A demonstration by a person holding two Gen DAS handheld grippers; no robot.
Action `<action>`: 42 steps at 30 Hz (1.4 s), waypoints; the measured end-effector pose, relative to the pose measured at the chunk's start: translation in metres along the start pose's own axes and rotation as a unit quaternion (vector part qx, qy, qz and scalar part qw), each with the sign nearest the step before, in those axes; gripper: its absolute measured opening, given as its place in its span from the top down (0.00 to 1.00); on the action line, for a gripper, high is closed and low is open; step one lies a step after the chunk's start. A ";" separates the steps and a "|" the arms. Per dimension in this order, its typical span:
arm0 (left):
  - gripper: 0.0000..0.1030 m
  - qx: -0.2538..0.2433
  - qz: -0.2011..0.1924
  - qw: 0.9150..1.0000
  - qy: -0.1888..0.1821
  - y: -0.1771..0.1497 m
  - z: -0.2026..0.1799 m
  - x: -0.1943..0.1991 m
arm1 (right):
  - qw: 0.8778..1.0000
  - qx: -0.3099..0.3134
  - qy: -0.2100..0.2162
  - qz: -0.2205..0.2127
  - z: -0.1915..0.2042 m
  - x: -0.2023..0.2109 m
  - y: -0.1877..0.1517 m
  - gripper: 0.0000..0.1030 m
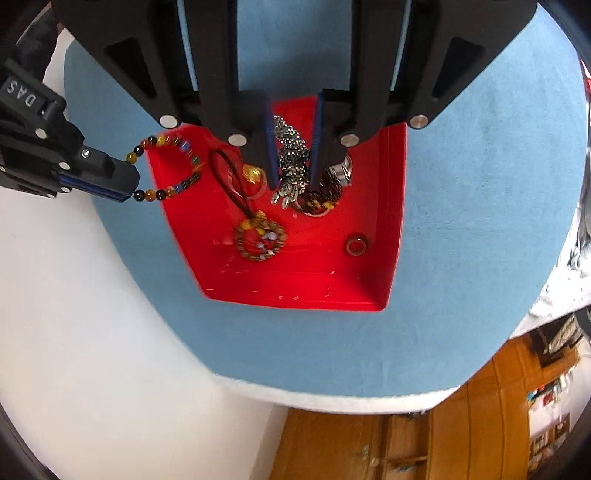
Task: Organize jewelry
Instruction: 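Carry the chain and bracelet into the tin and open both tools, then withdraw both tools from the tin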
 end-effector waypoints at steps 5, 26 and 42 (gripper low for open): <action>0.86 0.013 0.028 0.999 0.016 0.021 0.013 -0.049 | 0.999 -0.012 0.020 0.022 -0.007 -0.054 0.024 0.93; 0.35 0.026 0.006 0.997 0.066 0.023 0.040 -0.036 | 0.998 -0.045 -0.019 -0.033 -0.056 -0.053 0.020 0.38; 0.07 0.017 -0.028 0.996 0.087 -0.032 0.042 0.032 | 0.997 -0.050 -0.046 -0.036 -0.040 -0.009 -0.028 0.04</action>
Point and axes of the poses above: each gripper's, at about its wrist camera, not at the fingertips, and x roughly against the way its jaws point, z to its left, y to its top, the point moved 6 cm from there along -x, roughly the way its jaws point, and after that the axes turned 2 degrees about z, right-handed, at the moved point
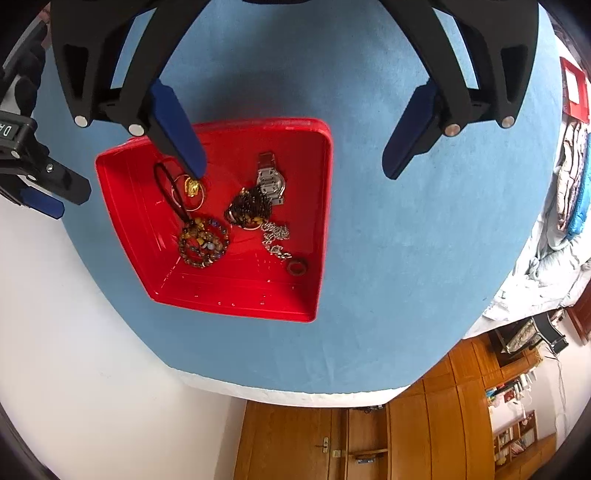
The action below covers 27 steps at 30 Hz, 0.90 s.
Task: Organize jewelry
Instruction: 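Withdraw both tools from the tin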
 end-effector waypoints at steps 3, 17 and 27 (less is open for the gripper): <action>0.07 0.004 0.004 1.000 -0.003 -0.005 0.003 0.002 | 1.000 -0.003 0.010 0.014 0.001 -0.003 -0.009 0.04; 0.07 -0.002 0.020 1.000 -0.004 -0.009 0.003 -0.013 | 0.999 0.001 -0.001 0.042 0.007 -0.019 -0.024 0.04; 0.07 -0.001 0.033 0.999 -0.006 -0.010 0.001 -0.022 | 0.998 -0.008 0.002 0.061 0.006 -0.029 -0.030 0.04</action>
Point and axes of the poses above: each gripper's, at about its wrist camera, not at the fingertips, and x roughly against the way its jaws point, z to its left, y to its top, the point moved 6 cm from there along -x, roughly the way its jaws point, and after that the axes turned 2 degrees about z, right-handed, at the moved point
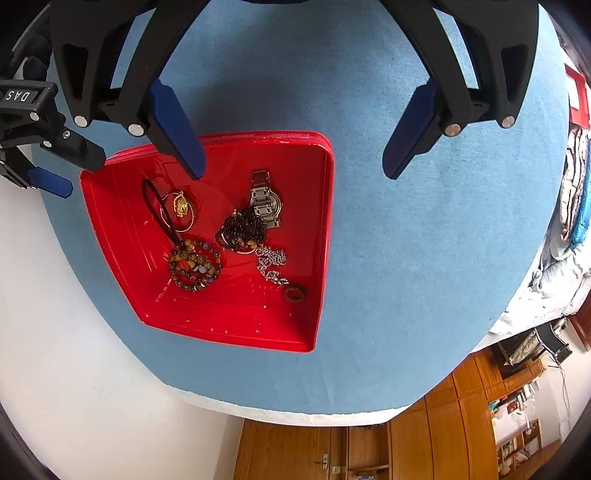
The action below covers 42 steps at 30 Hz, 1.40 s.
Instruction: Organize jewelry
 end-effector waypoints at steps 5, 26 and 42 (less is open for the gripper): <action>0.07 -0.001 -0.002 1.000 0.001 -0.001 -0.002 -0.001 | 1.000 0.002 -0.005 -0.001 0.001 0.000 -0.001 0.04; 0.07 -0.004 0.002 1.000 0.006 -0.001 -0.003 -0.006 | 1.000 0.004 -0.009 0.006 0.003 -0.005 -0.001 0.04; 0.07 -0.004 0.002 1.000 0.006 -0.001 -0.003 -0.007 | 1.000 0.005 -0.009 0.008 0.001 -0.007 -0.002 0.04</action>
Point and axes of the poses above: each gripper's, at about its wrist camera, not at the fingertips, and x roughly against the way its jaws point, z to its left, y to its top, the point moved 6 cm from there along -x, roughly the way its jaws point, and after that the axes turned 2 degrees about z, right-handed, at the moved point
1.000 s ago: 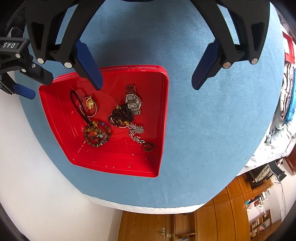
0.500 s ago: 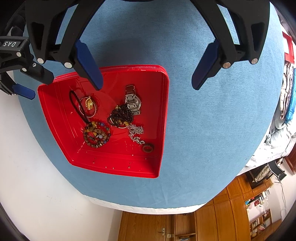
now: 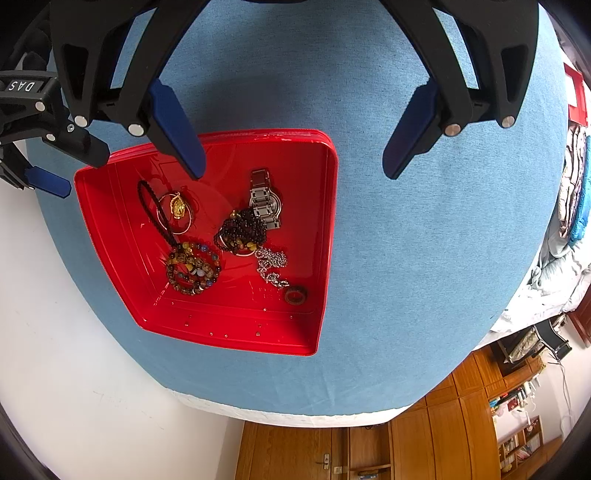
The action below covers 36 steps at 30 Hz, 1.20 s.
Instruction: Organize jewelry
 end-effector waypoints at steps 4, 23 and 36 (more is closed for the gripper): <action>0.07 0.001 0.000 1.000 0.001 -0.001 0.000 -0.001 | 1.000 0.001 0.000 -0.001 0.000 0.000 0.000 0.04; 0.07 0.000 0.001 1.000 0.000 -0.001 0.000 -0.001 | 1.000 0.004 -0.001 0.001 0.001 -0.001 0.000 0.04; 0.07 -0.003 0.000 1.000 0.003 -0.002 0.002 -0.001 | 1.000 0.004 -0.002 0.001 0.000 -0.002 0.001 0.04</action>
Point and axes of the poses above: each gripper's, at about its wrist camera, not at the fingertips, and x roughly against the way its jaws point, z to its left, y to its top, the point moved 6 cm from there along -x, roughly the way its jaws point, and after that the axes turned 2 degrees about z, right-handed, at the moved point
